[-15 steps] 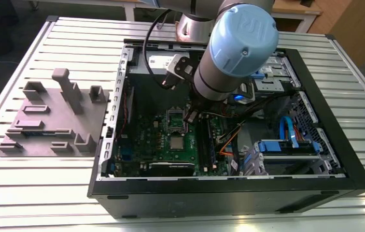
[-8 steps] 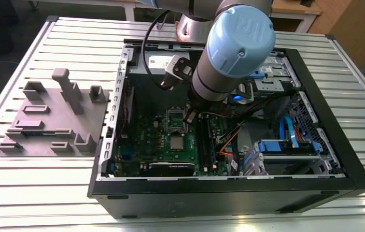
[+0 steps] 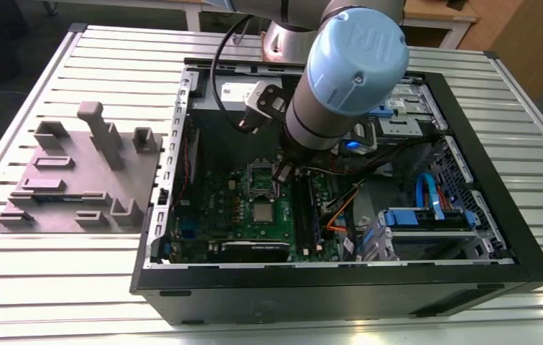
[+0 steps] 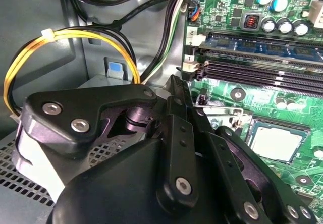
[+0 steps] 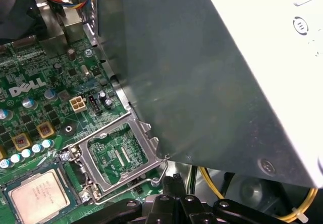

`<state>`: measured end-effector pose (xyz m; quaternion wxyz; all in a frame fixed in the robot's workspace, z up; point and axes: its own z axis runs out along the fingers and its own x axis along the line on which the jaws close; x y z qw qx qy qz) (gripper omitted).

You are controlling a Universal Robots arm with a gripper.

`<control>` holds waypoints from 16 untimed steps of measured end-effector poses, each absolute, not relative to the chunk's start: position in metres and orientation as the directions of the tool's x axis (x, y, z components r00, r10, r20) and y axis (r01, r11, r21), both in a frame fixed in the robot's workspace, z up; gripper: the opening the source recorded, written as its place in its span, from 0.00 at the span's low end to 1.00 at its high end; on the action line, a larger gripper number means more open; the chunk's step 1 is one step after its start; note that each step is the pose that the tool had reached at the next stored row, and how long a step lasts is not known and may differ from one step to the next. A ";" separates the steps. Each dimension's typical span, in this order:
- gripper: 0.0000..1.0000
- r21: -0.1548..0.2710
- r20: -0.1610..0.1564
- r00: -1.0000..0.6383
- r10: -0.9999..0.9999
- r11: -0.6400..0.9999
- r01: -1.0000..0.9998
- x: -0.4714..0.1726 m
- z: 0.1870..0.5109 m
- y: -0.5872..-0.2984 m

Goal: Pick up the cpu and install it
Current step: 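Close the cpu cover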

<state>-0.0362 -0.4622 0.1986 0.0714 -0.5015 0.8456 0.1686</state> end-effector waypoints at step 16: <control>0.10 0.213 -0.288 -0.487 -0.824 0.441 -0.872 -0.038 0.195 -0.461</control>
